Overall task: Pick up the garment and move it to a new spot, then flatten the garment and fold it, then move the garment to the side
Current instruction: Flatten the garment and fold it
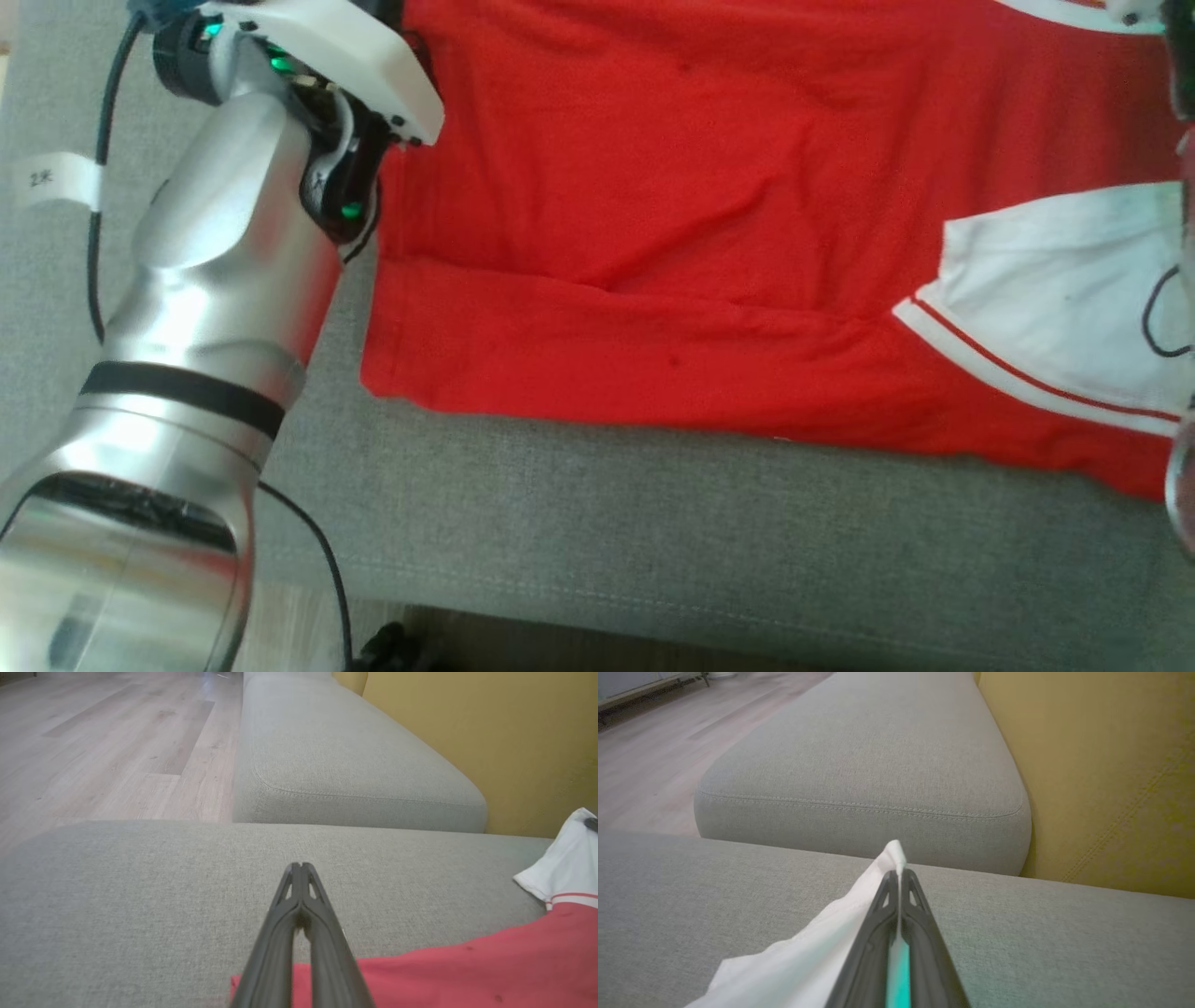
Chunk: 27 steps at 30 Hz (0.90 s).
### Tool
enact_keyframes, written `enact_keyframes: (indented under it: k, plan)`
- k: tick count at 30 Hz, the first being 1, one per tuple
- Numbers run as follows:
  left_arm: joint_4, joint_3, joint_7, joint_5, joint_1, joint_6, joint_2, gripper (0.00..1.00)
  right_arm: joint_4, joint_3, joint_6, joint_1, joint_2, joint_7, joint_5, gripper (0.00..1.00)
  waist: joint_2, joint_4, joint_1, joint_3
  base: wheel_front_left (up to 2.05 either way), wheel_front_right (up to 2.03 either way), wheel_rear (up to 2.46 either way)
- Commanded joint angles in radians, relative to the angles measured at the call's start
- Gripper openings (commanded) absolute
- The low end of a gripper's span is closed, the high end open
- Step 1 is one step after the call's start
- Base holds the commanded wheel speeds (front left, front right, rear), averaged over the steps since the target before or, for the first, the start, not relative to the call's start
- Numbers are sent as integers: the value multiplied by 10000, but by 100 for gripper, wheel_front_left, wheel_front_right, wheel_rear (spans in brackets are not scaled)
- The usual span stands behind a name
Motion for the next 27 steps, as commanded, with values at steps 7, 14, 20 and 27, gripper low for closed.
enact_keyframes:
  k: [7,14,20,27]
  plan:
    - [-1256,1173,-143,508,177,308,829,0,4,-184,65,-211,415,-1257,250,0,0,-571,-1,-400,0,0,0]
    - [-2494,2228,-145,1202,1306,490,1024,0,150,60,65,169,452,-2030,953,0,0,-964,-1,-847,0,0,0]
    - [-3110,3020,-146,1593,2239,420,906,0,235,532,65,766,492,-2274,1795,0,0,-1126,-1,-1212,0,0,0]
    - [-3027,3336,-146,1859,2652,235,798,0,289,1080,65,1275,453,-2223,2463,0,0,-1172,-1,-1415,0,0,0]
